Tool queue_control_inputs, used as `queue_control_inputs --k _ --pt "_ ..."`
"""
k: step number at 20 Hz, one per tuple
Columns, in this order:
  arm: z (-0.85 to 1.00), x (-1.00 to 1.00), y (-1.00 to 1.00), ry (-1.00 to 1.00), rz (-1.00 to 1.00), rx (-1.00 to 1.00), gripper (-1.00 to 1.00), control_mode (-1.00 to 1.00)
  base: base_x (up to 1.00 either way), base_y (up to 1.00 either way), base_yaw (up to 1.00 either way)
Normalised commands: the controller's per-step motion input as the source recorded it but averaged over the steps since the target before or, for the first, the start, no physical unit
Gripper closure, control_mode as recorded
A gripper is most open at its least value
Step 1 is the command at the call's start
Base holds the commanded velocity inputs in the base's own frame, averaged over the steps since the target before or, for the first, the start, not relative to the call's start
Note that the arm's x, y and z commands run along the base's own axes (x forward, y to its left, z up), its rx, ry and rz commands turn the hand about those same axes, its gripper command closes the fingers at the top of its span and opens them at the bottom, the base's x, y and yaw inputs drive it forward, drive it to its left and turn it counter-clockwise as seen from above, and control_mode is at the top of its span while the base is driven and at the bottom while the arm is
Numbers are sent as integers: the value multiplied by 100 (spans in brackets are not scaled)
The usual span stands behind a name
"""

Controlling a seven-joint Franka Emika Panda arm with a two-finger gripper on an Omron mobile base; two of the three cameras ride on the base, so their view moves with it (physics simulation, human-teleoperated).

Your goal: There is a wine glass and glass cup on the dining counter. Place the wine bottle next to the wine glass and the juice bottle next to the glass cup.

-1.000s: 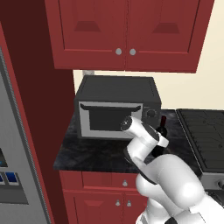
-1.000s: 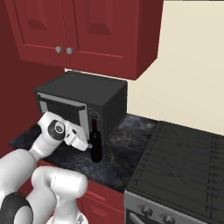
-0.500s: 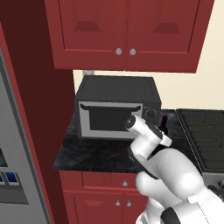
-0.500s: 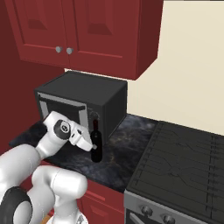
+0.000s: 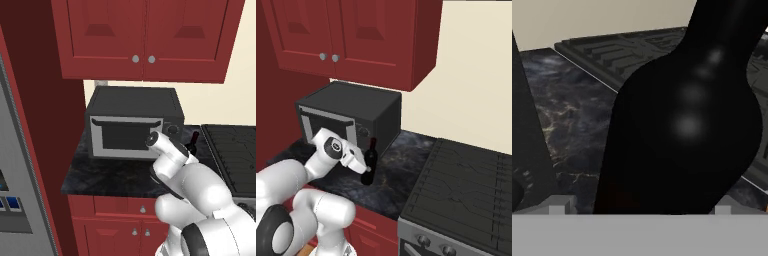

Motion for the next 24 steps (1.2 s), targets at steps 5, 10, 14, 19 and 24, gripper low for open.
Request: queue_control_inputs --k 5,10,14,19,24 --pt "-19 0 -10 0 0 0 100 -100 0 0 0" --pt "-15 0 -12 0 0 0 100 -100 0 0 0" --pt "-4 -1 -1 0 1 0 100 -100 0 0 0" --pt "11 -9 29 0 6 0 100 -100 0 0 0" --pt "28 -16 36 1 8 0 100 -100 0 0 0"
